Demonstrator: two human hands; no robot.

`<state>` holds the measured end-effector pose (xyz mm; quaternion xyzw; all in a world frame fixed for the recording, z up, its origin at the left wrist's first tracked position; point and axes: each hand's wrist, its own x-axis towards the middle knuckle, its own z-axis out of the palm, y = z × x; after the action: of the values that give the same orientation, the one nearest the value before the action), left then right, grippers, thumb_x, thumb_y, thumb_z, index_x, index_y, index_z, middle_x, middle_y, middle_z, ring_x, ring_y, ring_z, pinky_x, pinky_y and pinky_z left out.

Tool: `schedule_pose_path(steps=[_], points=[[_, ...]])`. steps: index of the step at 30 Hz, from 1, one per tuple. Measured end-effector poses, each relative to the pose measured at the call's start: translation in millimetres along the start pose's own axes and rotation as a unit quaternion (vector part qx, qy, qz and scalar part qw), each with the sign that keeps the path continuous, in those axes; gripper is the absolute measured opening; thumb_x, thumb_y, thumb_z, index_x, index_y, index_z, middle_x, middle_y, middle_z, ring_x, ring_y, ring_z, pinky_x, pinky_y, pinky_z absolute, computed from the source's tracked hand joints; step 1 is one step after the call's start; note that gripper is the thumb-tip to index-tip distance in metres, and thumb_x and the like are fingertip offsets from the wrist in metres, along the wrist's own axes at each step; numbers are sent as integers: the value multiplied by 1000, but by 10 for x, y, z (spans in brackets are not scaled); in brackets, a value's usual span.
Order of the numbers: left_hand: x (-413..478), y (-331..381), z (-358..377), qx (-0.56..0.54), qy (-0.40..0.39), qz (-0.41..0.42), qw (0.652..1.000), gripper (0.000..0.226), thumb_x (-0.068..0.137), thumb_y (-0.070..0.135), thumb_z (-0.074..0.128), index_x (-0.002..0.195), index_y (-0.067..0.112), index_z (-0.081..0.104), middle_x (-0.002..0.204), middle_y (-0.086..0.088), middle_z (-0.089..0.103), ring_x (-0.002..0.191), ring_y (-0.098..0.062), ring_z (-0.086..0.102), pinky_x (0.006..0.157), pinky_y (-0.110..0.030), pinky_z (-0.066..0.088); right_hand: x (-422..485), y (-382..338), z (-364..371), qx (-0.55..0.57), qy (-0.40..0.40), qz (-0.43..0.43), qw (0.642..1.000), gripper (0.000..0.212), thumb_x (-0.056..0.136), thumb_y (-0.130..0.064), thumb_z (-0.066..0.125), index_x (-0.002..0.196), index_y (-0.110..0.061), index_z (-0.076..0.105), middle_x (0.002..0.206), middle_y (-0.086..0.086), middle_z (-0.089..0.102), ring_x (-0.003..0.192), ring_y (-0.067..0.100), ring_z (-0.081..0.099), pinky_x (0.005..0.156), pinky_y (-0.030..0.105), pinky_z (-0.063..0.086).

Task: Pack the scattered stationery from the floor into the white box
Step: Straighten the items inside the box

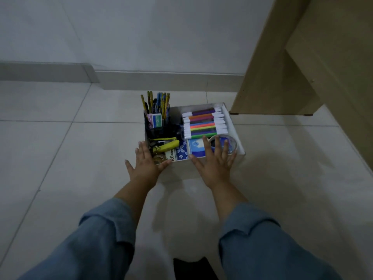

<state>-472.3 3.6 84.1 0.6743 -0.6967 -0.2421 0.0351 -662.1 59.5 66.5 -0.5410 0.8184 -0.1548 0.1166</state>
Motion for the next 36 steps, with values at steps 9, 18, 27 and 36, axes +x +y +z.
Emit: schedule_pose_path(steps=[9, 18, 27, 36], points=[[824, 306, -98, 2, 1, 32, 999, 101, 82, 68, 40, 148, 14, -14, 159, -2, -13, 148, -19, -7, 115, -53, -8, 842, 36, -13, -11, 4, 3, 1000, 78, 80, -78, 24, 147, -42, 4, 160, 0, -5, 146, 28, -15, 110, 53, -20], [1683, 693, -195, 22, 9, 65, 998, 100, 83, 68, 38, 148, 12, -13, 159, -3, -11, 147, -21, -8, 114, -54, -9, 1732, 63, -69, -17, 14, 12, 1000, 76, 82, -76, 27, 147, -41, 8, 160, 2, 1, 147, 30, -7, 112, 55, -14], [2281, 1008, -237, 36, 13, 107, 994, 102, 81, 71, 37, 148, 10, -9, 160, -5, -5, 147, -22, -7, 114, -55, -9, 2304, 138, -87, -22, 42, 39, 998, 78, 80, -79, 27, 147, -42, 10, 160, 0, 2, 147, 30, -5, 112, 56, -14], [2468, 1126, -309, 64, 14, 108, 992, 103, 81, 73, 33, 148, 9, -9, 159, -9, -6, 147, -24, -8, 114, -56, -10, 2561, 87, -171, -31, -7, 63, 998, 80, 81, -79, 25, 147, -42, 0, 160, 1, -10, 145, 35, -10, 109, 59, -17]])
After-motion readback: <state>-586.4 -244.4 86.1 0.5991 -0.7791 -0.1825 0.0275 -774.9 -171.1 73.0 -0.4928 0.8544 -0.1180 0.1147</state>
